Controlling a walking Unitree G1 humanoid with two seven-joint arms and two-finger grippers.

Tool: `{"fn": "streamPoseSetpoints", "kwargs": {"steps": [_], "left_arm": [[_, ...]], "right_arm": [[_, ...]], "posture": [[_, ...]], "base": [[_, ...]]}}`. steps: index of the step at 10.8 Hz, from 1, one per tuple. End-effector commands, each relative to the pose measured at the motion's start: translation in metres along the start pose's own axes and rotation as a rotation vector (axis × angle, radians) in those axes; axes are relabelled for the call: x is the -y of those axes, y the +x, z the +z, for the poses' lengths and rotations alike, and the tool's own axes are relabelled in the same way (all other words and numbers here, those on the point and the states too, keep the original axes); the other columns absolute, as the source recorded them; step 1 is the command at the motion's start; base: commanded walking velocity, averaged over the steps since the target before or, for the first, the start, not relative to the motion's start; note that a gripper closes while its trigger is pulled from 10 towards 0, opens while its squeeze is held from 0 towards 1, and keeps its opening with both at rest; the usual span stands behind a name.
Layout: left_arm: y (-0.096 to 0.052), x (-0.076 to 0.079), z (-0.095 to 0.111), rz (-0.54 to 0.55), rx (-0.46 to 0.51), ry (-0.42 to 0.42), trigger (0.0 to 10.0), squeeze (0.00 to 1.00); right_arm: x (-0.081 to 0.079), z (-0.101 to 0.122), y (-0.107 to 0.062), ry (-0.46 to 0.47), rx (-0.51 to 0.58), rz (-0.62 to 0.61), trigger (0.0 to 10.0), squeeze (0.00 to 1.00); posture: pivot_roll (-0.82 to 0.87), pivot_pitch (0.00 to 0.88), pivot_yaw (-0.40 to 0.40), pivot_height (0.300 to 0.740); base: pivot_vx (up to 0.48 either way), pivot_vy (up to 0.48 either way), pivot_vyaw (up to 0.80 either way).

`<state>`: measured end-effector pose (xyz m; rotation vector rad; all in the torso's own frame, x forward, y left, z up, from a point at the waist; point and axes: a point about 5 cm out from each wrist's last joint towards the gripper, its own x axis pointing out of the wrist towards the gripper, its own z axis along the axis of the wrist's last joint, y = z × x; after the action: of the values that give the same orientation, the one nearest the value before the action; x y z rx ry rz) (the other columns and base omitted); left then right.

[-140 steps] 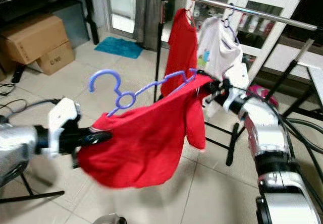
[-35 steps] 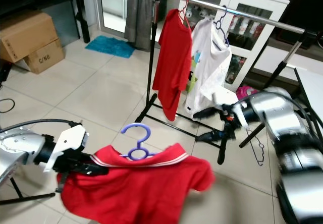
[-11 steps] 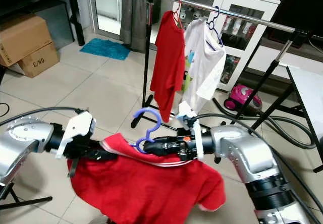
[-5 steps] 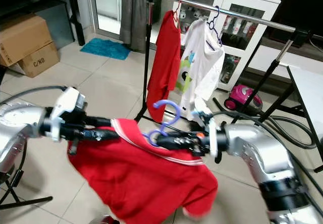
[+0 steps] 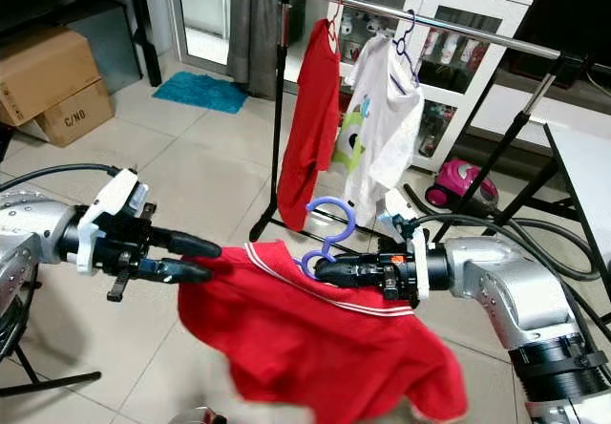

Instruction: Hang hanger

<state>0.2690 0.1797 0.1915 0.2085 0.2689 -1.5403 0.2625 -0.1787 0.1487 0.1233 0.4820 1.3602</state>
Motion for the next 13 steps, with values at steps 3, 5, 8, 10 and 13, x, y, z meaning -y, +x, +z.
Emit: {"fn": "streamPoseSetpoints", "kwargs": {"steps": [3, 5, 8, 10, 13], "left_arm": [[-0.01, -0.013, 0.021, 0.25, 0.142, 0.028, 10.0, 0.0], [-0.009, -0.015, 0.009, 0.433, 0.119, 0.01, 10.0, 0.0], [0.015, -0.022, -0.025, 0.903, 0.192, -0.148, 10.0, 0.0], [0.02, -0.018, -0.033, 1.04, 0.22, -0.17, 10.0, 0.0], [0.027, -0.012, -0.039, 1.183, 0.205, -0.165, 10.0, 0.0]], "right_arm": [[0.027, -0.006, -0.009, 0.02, 0.054, -0.308, 0.0, 0.0], [0.037, -0.003, -0.008, 0.041, 0.202, -0.548, 0.0, 0.0], [0.038, -0.015, -0.007, 0.116, 0.373, -1.011, 10.0, 0.0], [0.035, -0.02, -0.004, 0.128, 0.325, -1.181, 10.0, 0.0], [0.035, -0.026, 0.002, 0.121, 0.325, -1.28, 10.0, 0.0]], "posture": [[0.1, 0.0, -0.066, 0.74], [0.11, 0.0, -0.078, 0.74], [0.1, 0.0, -0.061, 0.74], [0.1, 0.0, -0.044, 0.74], [0.1, 0.0, -0.048, 0.74]], "base": [[0.0, 0.0, 0.0], [0.0, 0.0, 0.0], [0.0, 0.0, 0.0], [0.0, 0.0, 0.0], [0.321, 0.0, 0.0]]}}
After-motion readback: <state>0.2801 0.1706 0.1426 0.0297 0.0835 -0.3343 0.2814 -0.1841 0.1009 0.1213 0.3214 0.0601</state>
